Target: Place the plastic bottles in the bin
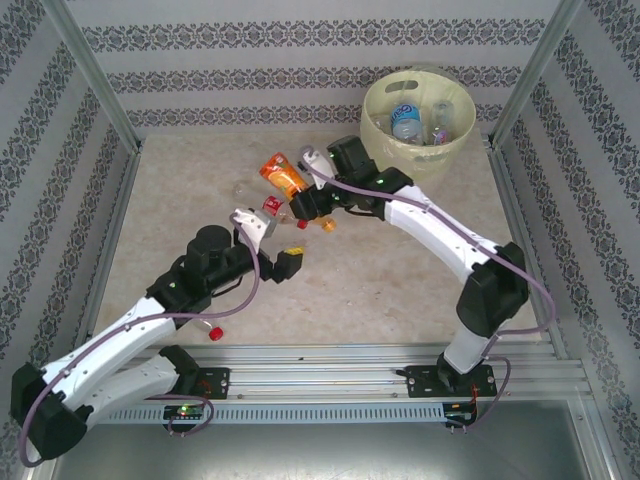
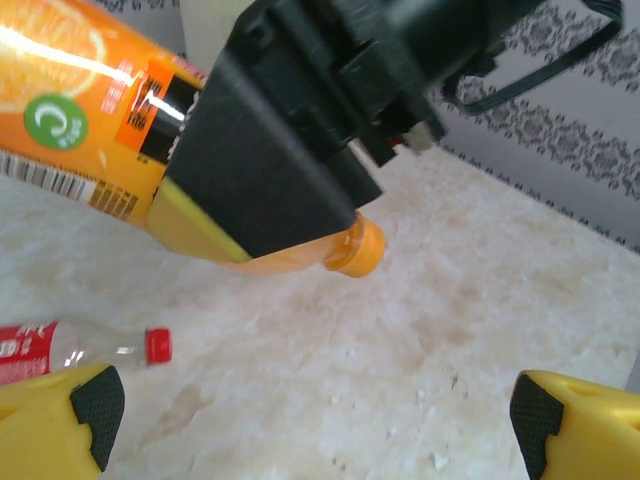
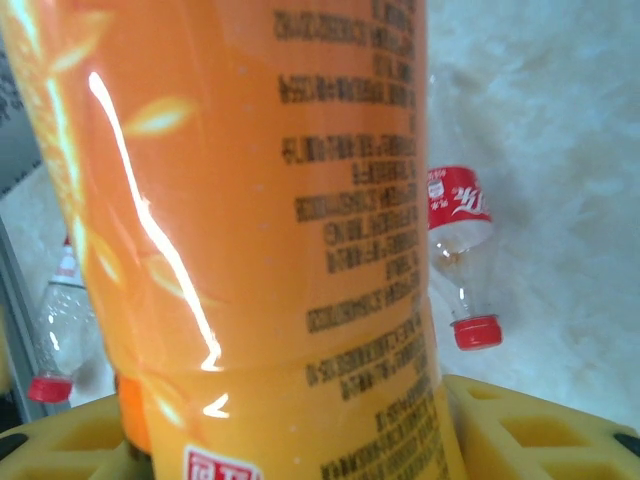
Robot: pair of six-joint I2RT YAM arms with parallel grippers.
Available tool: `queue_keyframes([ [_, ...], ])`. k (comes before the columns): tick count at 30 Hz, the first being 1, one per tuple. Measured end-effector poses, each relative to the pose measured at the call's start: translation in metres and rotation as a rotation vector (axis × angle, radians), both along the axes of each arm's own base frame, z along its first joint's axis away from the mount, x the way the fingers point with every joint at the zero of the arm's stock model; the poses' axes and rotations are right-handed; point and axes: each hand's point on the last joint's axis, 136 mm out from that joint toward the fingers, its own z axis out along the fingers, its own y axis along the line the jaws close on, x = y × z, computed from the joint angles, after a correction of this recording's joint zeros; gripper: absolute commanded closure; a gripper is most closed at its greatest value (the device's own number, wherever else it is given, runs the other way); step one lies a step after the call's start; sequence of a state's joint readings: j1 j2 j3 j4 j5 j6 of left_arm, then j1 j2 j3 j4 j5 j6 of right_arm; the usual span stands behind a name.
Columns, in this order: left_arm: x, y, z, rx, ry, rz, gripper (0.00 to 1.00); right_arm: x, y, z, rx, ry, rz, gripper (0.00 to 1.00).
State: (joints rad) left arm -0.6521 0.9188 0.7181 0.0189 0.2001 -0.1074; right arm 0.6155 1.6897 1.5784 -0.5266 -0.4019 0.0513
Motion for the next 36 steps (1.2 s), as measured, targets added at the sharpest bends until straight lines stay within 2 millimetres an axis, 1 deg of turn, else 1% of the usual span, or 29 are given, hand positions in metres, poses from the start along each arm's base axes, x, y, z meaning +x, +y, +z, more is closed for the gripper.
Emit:
queue_keyframes([
  [3, 0.013, -0.013, 0.015, -0.057, -0.028, -0.007, 0.00, 0.000, -0.014, 0.029, 0.034, -0.051, -0.032, 0.42],
  [5, 0.020, -0.021, 0.026, -0.103, -0.048, -0.016, 0.00, -0.001, -0.024, 0.044, 0.047, -0.080, -0.055, 0.42],
  [9, 0.029, -0.036, 0.042, -0.196, -0.082, -0.049, 0.00, 0.005, -0.043, 0.066, 0.060, -0.121, -0.113, 0.42],
  [12, 0.034, -0.049, 0.050, -0.242, -0.093, -0.088, 0.00, 0.016, -0.058, 0.083, 0.068, -0.153, -0.170, 0.42],
  [16, 0.038, -0.060, 0.056, -0.285, -0.106, -0.127, 0.00, 0.033, -0.083, 0.102, 0.060, -0.198, -0.263, 0.42],
  [18, 0.039, -0.064, 0.057, -0.299, -0.109, -0.142, 0.00, 0.042, -0.099, 0.113, 0.049, -0.223, -0.321, 0.42],
  [25, 0.039, -0.069, 0.058, -0.327, -0.102, -0.173, 0.00, 0.074, -0.159, 0.169, 0.045, -0.340, -0.515, 0.41],
  [27, 0.038, -0.070, 0.058, -0.328, -0.101, -0.182, 0.00, 0.085, -0.174, 0.176, 0.037, -0.353, -0.558, 0.41],
  [29, 0.037, -0.070, 0.059, -0.327, -0.101, -0.189, 0.00, 0.098, -0.189, 0.176, 0.025, -0.351, -0.599, 0.41],
  [33, 0.034, -0.069, 0.061, -0.321, -0.106, -0.193, 0.00, 0.128, -0.212, 0.164, -0.013, -0.320, -0.665, 0.42],
  [36, 0.032, -0.067, 0.061, -0.310, -0.115, -0.195, 0.00, 0.149, -0.226, 0.148, -0.050, -0.284, -0.712, 0.41],
])
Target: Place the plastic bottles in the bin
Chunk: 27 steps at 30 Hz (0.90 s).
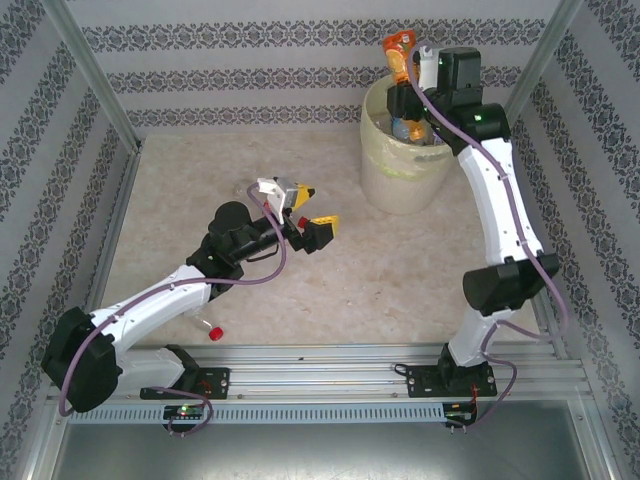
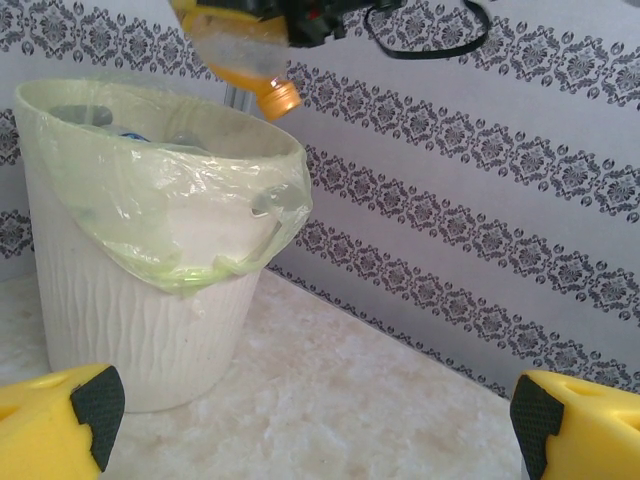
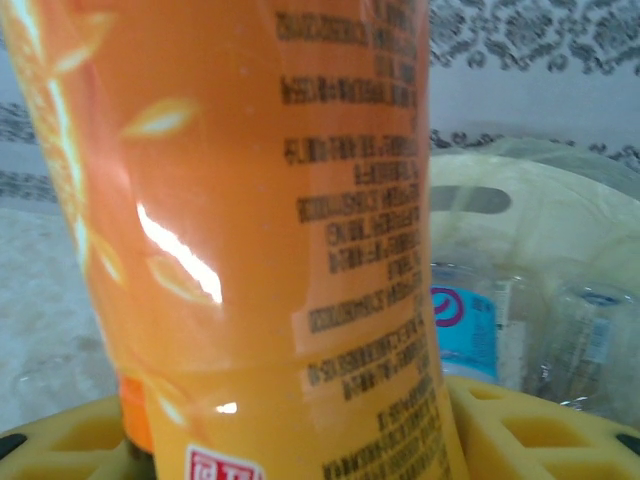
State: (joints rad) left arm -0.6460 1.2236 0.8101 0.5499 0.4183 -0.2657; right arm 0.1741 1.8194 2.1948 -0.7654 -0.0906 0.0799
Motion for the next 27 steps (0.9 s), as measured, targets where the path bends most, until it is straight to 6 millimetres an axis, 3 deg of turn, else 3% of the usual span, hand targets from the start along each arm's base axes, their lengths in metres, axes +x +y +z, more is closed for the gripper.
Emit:
queue_keyframes([
  [9, 0.000, 0.000, -0.016, 0.065, 0.021, 0.004, 0.00, 0.032, -0.041, -0.043, -0.025, 0.125, -0.159, 0.40],
  [18, 0.002, 0.001, -0.021, 0.103, 0.035, 0.012, 0.00, 0.041, -0.079, -0.075, -0.022, 0.224, -0.276, 0.33],
  [27, 0.005, 0.004, -0.031, 0.156, 0.050, 0.037, 0.00, 0.039, -0.090, -0.081, -0.004, 0.247, -0.315, 0.18],
])
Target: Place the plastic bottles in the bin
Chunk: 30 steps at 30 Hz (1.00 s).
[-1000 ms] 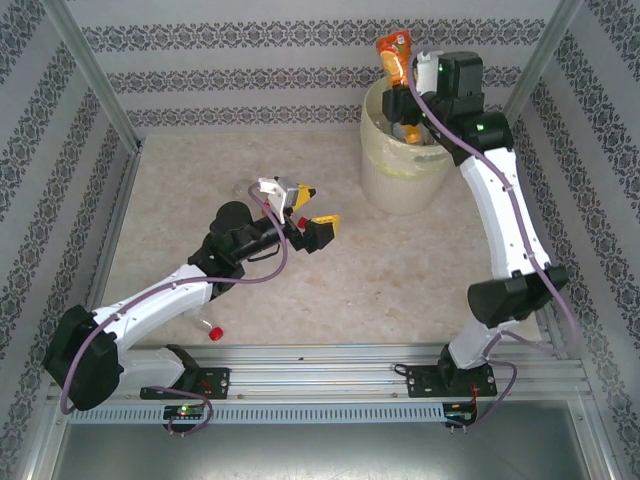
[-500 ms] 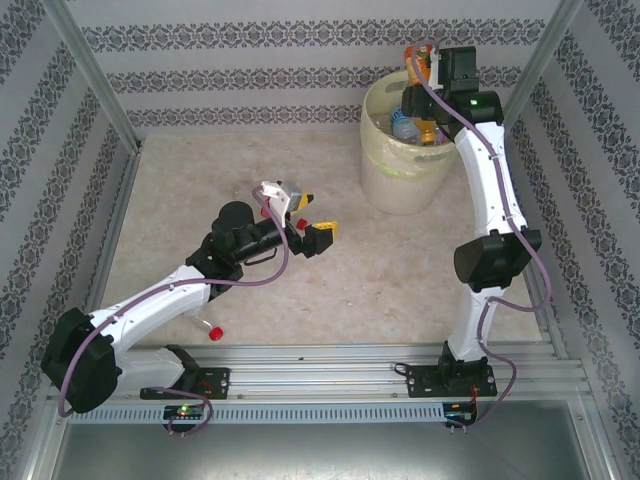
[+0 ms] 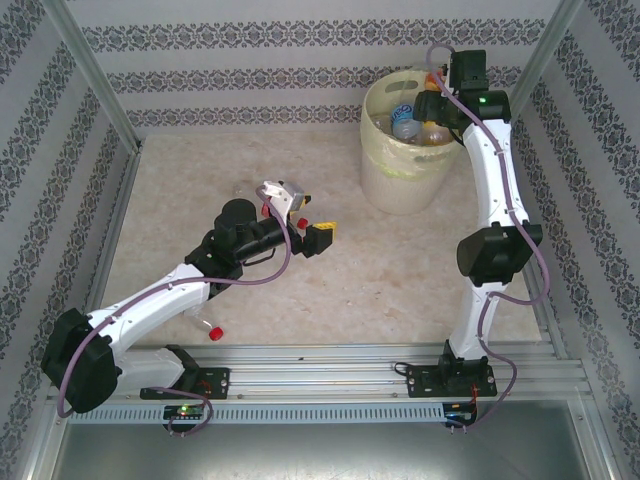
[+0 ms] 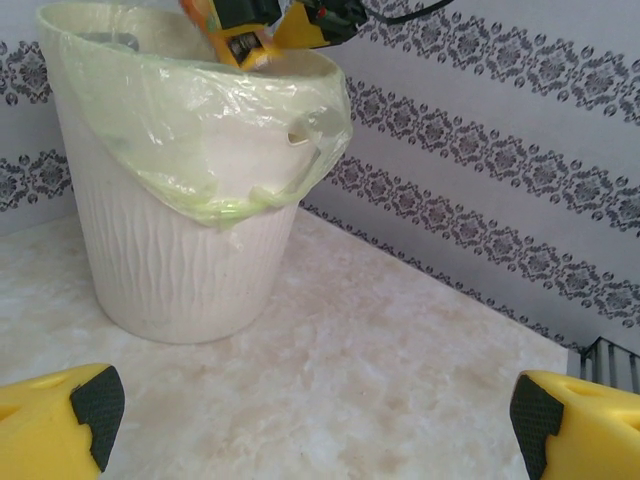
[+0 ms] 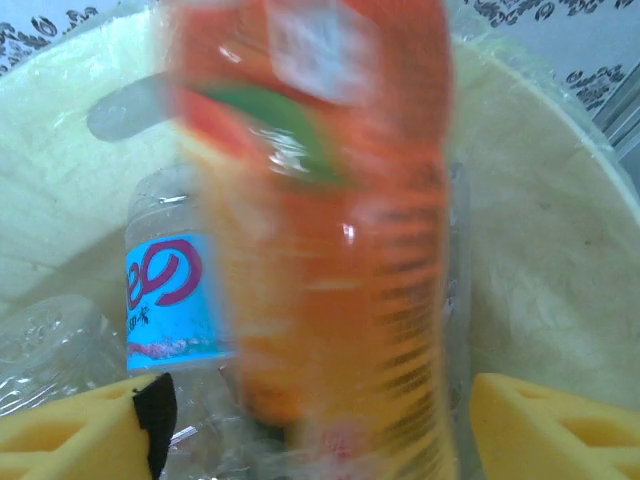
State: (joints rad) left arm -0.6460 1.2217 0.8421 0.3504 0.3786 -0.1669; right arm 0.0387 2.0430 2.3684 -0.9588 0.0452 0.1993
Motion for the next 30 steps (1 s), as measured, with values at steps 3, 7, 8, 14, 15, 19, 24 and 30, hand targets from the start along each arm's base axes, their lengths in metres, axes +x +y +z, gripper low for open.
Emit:
queue_keyframes([
  [3, 0.001, 0.001, -0.002, 0.018, 0.003, 0.009, 0.00, 0.000, 0.000, 0.000, 0.003, -0.001, -0.002, 0.16],
  [7, 0.002, 0.002, -0.002, 0.040, 0.000, 0.014, 0.00, -0.007, 0.000, 0.003, 0.004, -0.002, -0.002, 0.15],
  [8, 0.003, 0.002, -0.002, 0.046, 0.000, 0.016, 0.00, -0.010, 0.000, 0.004, 0.004, -0.003, -0.002, 0.14],
  [14, 0.007, 0.007, -0.004, 0.093, 0.006, 0.050, 0.00, -0.042, 0.003, 0.024, 0.022, -0.050, 0.017, 0.12],
  [15, 0.008, 0.008, -0.003, 0.100, 0.005, 0.057, 0.00, -0.049, 0.004, 0.029, 0.028, -0.066, 0.024, 0.11],
  [19, 0.012, 0.013, -0.003, 0.137, 0.011, 0.090, 0.00, -0.075, 0.011, 0.047, 0.055, -0.131, 0.055, 0.11],
  [24, 0.018, 0.021, 0.001, 0.177, 0.035, 0.146, 0.00, -0.111, 0.030, 0.054, 0.088, -0.187, 0.121, 0.10],
  [30, 0.022, 0.035, -0.002, 0.218, 0.105, 0.225, 0.00, -0.161, 0.061, 0.031, 0.153, -0.189, 0.219, 0.10],
])
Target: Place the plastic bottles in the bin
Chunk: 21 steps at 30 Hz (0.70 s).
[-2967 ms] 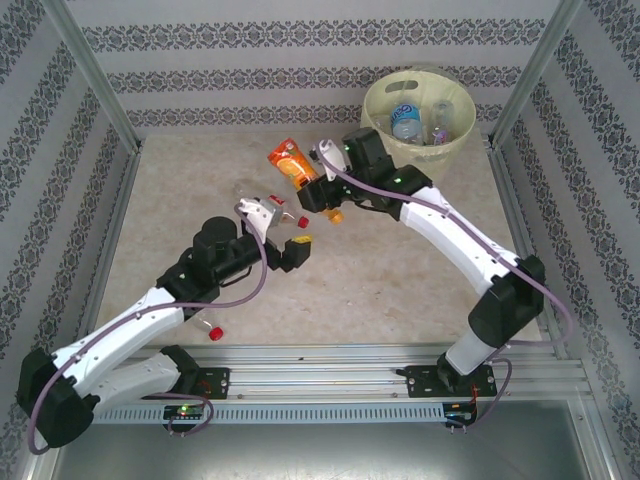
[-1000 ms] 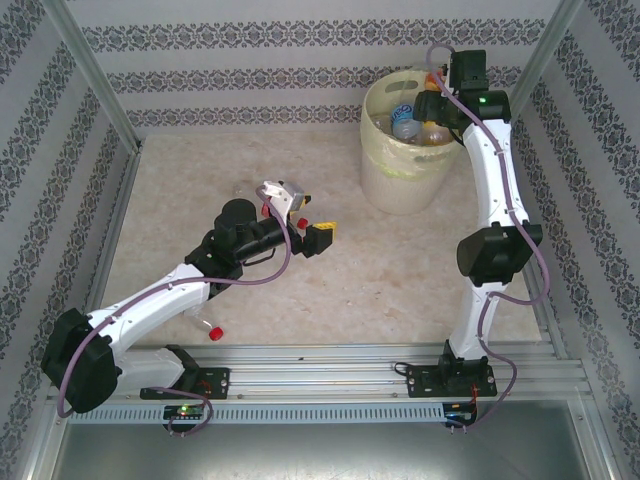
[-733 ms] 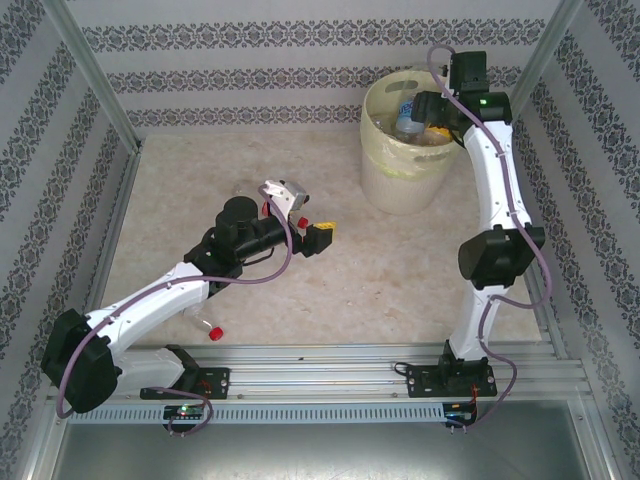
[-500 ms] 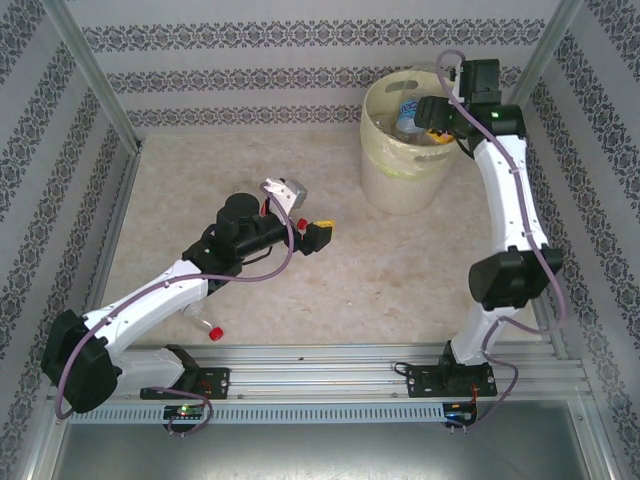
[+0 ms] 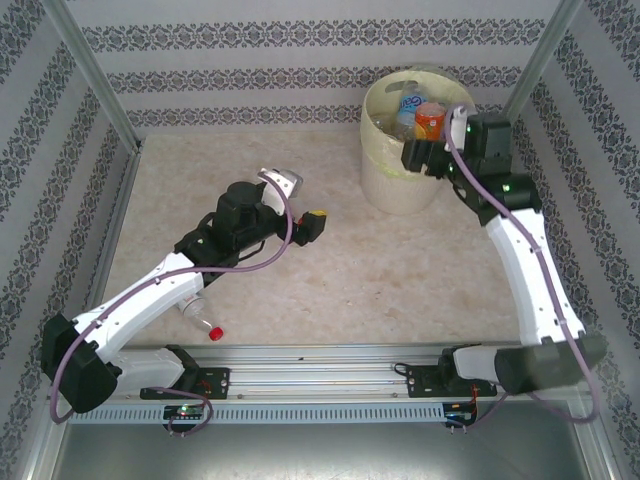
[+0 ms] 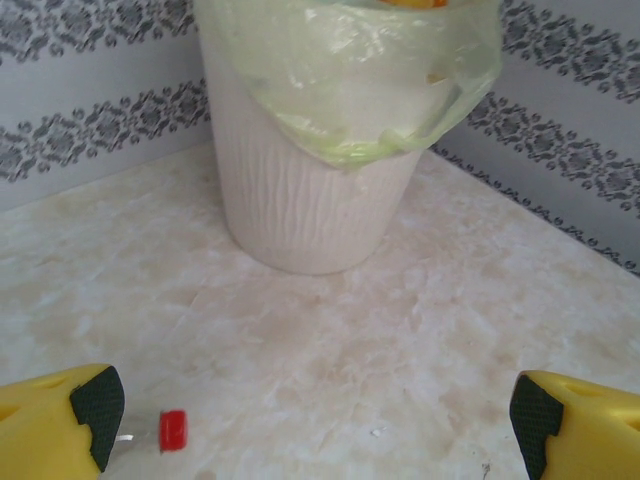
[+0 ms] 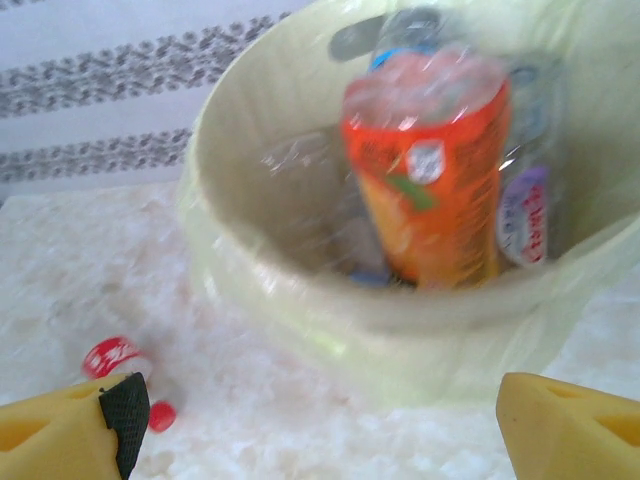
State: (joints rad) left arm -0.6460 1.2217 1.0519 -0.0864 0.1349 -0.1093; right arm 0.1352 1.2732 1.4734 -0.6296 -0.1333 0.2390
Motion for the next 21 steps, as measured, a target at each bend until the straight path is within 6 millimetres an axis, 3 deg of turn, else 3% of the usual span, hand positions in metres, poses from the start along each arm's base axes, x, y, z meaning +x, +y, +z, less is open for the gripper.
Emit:
queue_keyframes([
  [5, -0.004, 0.016, -0.019, 0.017, 0.108, 0.086, 0.00, -0.040, 0.014, -0.025, 0.065, 0.010, 0.064, 0.09],
  [8, -0.008, 0.026, -0.028, 0.002, 0.163, 0.138, 0.00, -0.060, 0.021, -0.036, 0.112, 0.005, 0.109, 0.02],
  [12, -0.008, 0.042, -0.038, -0.032, 0.244, 0.218, 0.00, -0.082, 0.031, -0.054, 0.172, 0.017, 0.169, 0.02],
  [16, 0.003, 0.065, -0.055, -0.085, 0.355, 0.325, 0.00, -0.093, 0.041, -0.076, 0.224, 0.052, 0.218, 0.02],
  [21, 0.031, 0.096, -0.091, -0.162, 0.510, 0.492, 0.00, -0.103, 0.051, -0.095, 0.270, 0.096, 0.263, 0.02],
])
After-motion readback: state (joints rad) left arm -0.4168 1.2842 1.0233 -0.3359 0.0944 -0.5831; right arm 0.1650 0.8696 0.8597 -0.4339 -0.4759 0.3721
